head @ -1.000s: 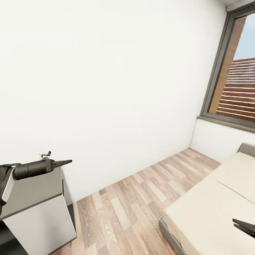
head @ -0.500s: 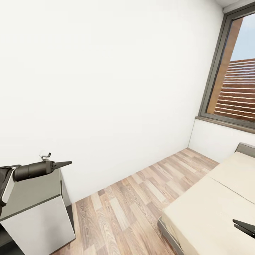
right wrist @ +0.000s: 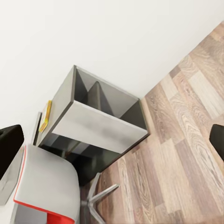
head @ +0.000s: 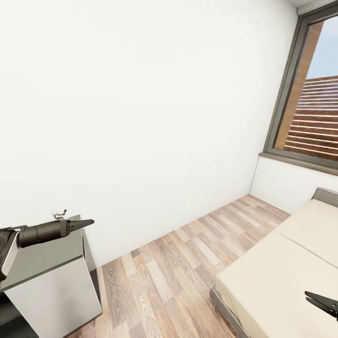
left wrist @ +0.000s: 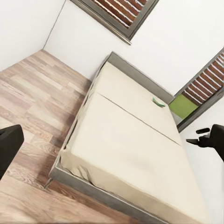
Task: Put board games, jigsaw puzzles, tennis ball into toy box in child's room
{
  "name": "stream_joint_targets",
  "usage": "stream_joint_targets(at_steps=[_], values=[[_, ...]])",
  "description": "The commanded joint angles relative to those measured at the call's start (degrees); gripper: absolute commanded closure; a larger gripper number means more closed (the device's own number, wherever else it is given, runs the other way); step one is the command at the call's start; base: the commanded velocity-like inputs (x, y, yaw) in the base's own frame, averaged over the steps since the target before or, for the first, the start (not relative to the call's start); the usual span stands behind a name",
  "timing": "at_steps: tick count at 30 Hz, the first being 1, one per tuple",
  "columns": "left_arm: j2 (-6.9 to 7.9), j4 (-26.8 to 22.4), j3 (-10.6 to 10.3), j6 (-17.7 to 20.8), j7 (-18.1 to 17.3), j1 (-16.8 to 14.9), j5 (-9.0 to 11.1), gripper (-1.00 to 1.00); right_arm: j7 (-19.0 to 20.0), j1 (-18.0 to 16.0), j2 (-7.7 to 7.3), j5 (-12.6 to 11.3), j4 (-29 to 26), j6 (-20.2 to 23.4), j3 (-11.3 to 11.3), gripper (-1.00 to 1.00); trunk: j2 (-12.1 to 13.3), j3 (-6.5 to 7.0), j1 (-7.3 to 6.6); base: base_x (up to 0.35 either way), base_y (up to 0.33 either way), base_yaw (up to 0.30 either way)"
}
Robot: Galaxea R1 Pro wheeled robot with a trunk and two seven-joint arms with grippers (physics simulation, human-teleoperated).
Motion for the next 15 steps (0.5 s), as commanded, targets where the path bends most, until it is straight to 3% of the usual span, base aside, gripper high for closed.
stream_joint_targets(at_steps=[1,5,15], values=[[-0.01,0.7,0.0,0.4,-0.1,0.0,0.0,-1.00,0.2,0.0,0.16,0.0,0.0,0.4,-0.1,-1.00,-0.1,-0.10,0.02,-0.015,0.011,-0.040],[-0.06,2.0,0.0,-0.1,-0.2,0.2,-0.1,-1.00,0.3,-0.1,0.68,-0.8,-0.2,-0.1,-0.1,-1.00,-0.1,-0.38,0.02,-0.008,0.006,-0.053],[0.06,4.6,1.3,-2.0,-0.5,0.6,0.1,-1.00,0.9,0.1,1.46,-10.3,-0.7,-3.4,-0.1,-1.00,-0.1,-1.21,0.02,-0.001,0.001,-0.106]])
